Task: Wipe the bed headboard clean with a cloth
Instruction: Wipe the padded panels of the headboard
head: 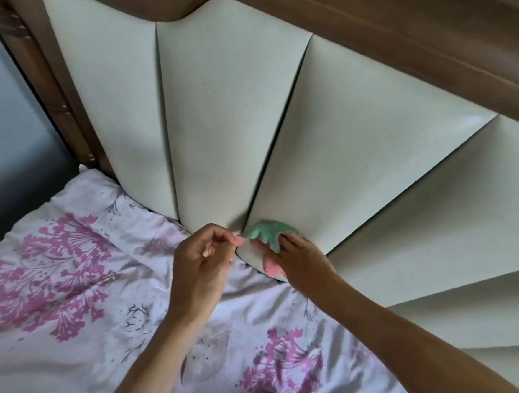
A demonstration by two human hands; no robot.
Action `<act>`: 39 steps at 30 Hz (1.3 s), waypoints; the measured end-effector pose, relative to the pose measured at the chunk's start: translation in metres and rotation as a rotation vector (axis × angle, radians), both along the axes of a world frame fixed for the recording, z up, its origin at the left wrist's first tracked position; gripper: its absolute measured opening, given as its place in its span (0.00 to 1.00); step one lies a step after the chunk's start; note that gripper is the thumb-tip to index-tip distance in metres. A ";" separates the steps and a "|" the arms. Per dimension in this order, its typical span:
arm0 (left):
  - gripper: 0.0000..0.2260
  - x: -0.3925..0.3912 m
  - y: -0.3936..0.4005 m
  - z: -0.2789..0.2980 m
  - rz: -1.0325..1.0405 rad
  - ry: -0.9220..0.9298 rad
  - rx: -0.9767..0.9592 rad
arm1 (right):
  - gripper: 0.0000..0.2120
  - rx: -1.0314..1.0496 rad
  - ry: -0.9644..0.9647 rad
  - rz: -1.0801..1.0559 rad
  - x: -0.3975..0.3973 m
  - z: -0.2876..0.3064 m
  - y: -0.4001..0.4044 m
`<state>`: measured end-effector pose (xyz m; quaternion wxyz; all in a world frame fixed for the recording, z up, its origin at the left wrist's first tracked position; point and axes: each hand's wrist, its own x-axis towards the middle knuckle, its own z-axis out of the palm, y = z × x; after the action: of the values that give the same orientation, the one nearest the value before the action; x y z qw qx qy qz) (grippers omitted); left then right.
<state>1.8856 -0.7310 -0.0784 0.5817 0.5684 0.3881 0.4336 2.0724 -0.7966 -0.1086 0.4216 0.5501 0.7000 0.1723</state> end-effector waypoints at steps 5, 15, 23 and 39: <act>0.09 0.005 0.022 -0.015 0.144 -0.036 -0.141 | 0.29 0.346 -0.003 0.019 0.025 0.058 -0.006; 0.08 0.036 0.028 -0.061 0.090 -0.089 -0.162 | 0.27 0.298 -0.053 0.064 0.008 -0.024 0.012; 0.09 0.033 0.017 -0.110 0.113 -0.012 -0.326 | 0.28 -0.059 0.147 -0.048 -0.003 -0.120 0.024; 0.12 0.047 0.016 -0.116 0.049 0.096 -0.293 | 0.24 -0.141 0.128 0.139 0.049 -0.145 -0.049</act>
<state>1.9327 -0.7150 -0.1940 0.6284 0.4881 0.4882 0.3586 2.1219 -0.8455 -0.2539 0.4008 0.4791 0.7722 0.1160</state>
